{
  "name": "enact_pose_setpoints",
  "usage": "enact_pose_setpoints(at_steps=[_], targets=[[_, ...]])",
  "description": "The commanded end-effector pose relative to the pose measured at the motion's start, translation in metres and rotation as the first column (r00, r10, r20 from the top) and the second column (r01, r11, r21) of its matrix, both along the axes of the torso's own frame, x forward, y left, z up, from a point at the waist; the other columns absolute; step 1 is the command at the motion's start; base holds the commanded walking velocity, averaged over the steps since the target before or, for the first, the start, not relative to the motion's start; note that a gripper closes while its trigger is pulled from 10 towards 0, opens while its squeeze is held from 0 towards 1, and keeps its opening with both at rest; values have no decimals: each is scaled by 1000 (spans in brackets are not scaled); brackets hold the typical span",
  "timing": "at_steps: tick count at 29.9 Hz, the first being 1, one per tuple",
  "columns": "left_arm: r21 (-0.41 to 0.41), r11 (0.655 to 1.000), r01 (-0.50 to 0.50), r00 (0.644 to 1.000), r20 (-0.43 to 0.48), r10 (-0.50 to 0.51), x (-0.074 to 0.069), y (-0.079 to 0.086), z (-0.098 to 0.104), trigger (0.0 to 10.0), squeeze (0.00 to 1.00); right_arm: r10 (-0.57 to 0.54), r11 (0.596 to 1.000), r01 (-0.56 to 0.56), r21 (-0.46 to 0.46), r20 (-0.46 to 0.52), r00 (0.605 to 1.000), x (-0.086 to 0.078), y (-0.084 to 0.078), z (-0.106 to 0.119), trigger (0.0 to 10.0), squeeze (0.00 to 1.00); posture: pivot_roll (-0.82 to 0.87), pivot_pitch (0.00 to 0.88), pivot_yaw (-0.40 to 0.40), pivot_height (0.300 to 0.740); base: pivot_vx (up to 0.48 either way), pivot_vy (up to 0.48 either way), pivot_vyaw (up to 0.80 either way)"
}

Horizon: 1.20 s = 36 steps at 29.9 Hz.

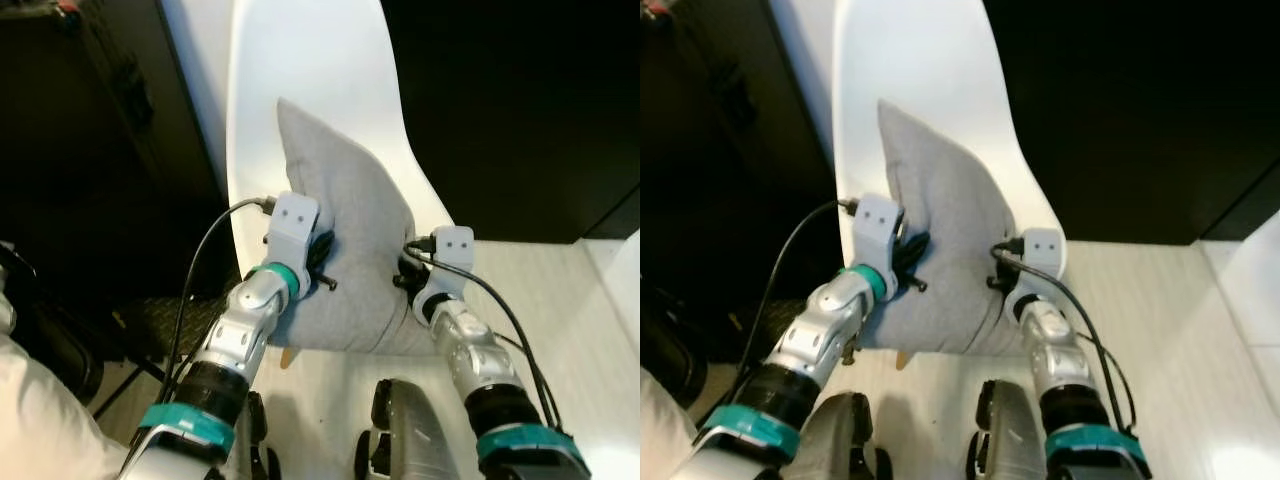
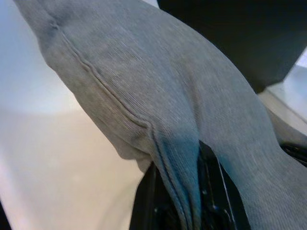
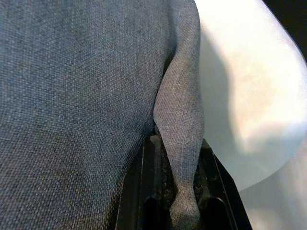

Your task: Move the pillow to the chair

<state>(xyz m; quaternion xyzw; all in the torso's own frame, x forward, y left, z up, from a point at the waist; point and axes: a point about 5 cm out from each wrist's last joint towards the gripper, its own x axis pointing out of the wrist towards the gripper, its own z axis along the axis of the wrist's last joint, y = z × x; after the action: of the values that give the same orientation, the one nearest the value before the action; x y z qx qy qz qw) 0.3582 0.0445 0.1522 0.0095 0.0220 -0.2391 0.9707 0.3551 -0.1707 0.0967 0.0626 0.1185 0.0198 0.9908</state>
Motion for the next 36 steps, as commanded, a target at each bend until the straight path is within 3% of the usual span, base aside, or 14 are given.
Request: enact_pose_setpoints(at_steps=[1,7,8,15,17,18,23,27,28,29,30,31,33,36], targets=[[-20,1000,-22,1000,20,22,6,0,6,10000,0,-33,999,33,11,10,999,4,-4,4,10000,0,14,187,158,603,0,0,0],[-82,994,-67,998,-15,66,19,2,16,10000,0,-72,997,71,14,56,996,18,-11,23,10000,0,11,204,181,603,0,0,0],[-93,992,-81,997,-11,81,23,1,19,10000,0,-110,994,109,21,78,991,24,-17,31,10000,0,21,216,190,603,0,0,0],[-98,989,-112,994,3,113,28,0,24,10000,0,-172,985,169,37,112,979,31,-28,44,10000,0,17,217,194,603,0,0,0],[-144,981,-128,992,-12,127,31,-2,29,10000,0,-216,976,211,52,147,965,34,-35,54,10000,0,9,209,197,603,0,0,0],[-256,964,-72,997,-43,63,31,-14,36,10000,1000,-262,965,248,88,216,941,36,-41,67,10000,1000,9,206,194,603,0,0,0],[-301,953,26,997,-57,-45,25,-30,32,10000,1000,-273,962,266,62,241,931,35,-42,68,10000,1000,13,200,192,603,0,0,0],[-282,959,23,997,-67,-43,24,-31,26,10000,1000,-308,949,314,14,241,920,34,-45,66,10000,1000,13,200,192,603,0,0,0],[-263,964,20,997,-67,-39,23,-30,24,10000,773,-349,932,362,-11,241,906,33,-50,65,10000,0,13,200,192,603,0,0,0],[-263,964,20,997,-67,-39,23,-30,24,10000,773,-349,932,362,-11,241,906,33,-50,65,10000,0,13,200,192,603,0,0,0],[-250,968,15,998,-63,-32,24,-27,22,10000,0,-390,913,408,-24,246,887,31,-56,64,10000,0,14,197,193,603,0,0,0],[-250,968,15,998,-63,-32,24,-27,22,10000,0,-390,913,408,-24,246,887,31,-56,64,10000,0,14,197,193,603,0,0,0],[-228,974,-18,999,-35,11,28,-12,21,10000,0,-439,887,461,-19,274,856,27,-66,66,10000,0,10,187,191,603,0,0,0],[-234,971,-46,999,-16,43,31,0,22,10000,0,-428,891,453,-16,298,853,26,-65,67,10000,0,-1,173,183,603,0,0,0]])
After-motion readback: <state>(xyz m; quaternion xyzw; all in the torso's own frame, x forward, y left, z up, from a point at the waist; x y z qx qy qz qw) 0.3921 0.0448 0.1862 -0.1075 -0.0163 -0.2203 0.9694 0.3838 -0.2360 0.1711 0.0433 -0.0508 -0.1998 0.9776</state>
